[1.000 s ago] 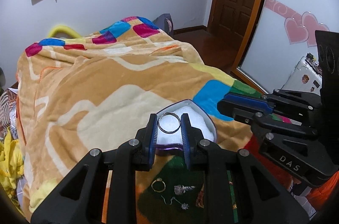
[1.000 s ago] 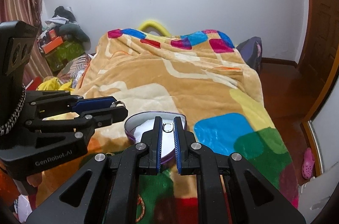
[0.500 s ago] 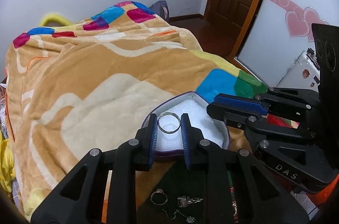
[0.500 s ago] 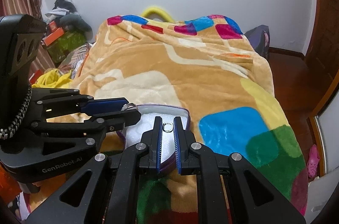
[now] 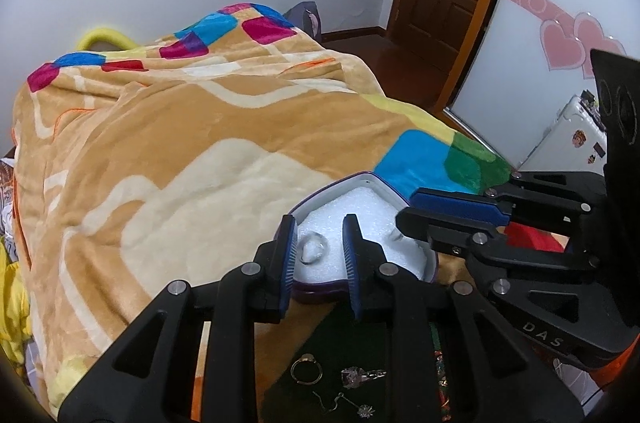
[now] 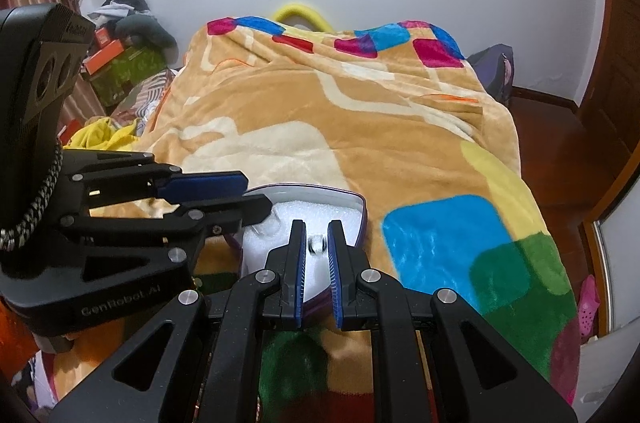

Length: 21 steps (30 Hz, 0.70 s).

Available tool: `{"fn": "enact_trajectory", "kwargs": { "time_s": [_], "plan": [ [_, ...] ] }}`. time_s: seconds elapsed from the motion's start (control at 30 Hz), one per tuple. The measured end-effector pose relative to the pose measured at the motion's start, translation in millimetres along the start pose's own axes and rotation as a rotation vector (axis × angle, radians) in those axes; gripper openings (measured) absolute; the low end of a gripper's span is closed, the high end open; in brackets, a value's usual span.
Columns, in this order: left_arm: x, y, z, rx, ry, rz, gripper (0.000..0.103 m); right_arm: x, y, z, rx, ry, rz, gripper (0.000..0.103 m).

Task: Organize jewelry
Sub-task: 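Carry both rings over the purple heart tin and release them onto the foam, then open and lift both grippers away from the tin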

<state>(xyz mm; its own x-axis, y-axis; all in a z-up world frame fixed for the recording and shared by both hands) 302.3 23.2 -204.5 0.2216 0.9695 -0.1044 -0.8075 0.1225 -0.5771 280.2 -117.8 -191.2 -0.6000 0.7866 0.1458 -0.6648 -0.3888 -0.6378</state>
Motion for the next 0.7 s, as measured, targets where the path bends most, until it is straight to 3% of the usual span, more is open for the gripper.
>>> {"fn": "enact_trajectory", "kwargs": {
  "time_s": [0.07, 0.3, 0.47, 0.57, 0.7],
  "plan": [
    [1.8, 1.0, 3.0, -0.006, 0.0, 0.009, 0.034, -0.1, -1.1, 3.3, -0.006, 0.0, -0.008, 0.013],
    [-0.1, 3.8, 27.4, -0.044, -0.018, 0.004, 0.035, 0.1, -2.0, 22.2, -0.033, 0.016, -0.016, 0.017],
    [0.1, 5.7, 50.8, -0.081, -0.05, 0.012, 0.044, 1.9, 0.1, 38.3, -0.051, 0.022, -0.022, 0.022],
    [0.7, 9.2, 63.2, -0.094, -0.06, 0.022, 0.044, 4.5, 2.8, 50.3, -0.068, 0.029, -0.026, 0.03],
    [1.2, 16.9, 79.4, -0.107, -0.078, 0.031, 0.045, 9.4, 7.8, 63.9, -0.082, 0.038, -0.028, 0.031]
  ]
}}
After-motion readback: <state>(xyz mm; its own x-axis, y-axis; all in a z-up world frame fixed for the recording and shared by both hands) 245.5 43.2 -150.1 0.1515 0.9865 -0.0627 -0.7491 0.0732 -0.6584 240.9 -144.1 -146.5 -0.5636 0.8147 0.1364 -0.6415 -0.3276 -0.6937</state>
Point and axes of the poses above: each gripper's, at about its wrist camera, not at the fingertips, and z roughly against the way its jaws point, x to its left, y to its underside, the point moved 3 cm from there along -z, roughly the way its jaws point, and after that the axes turned 4 degrees about x, right-handed, at the moved point
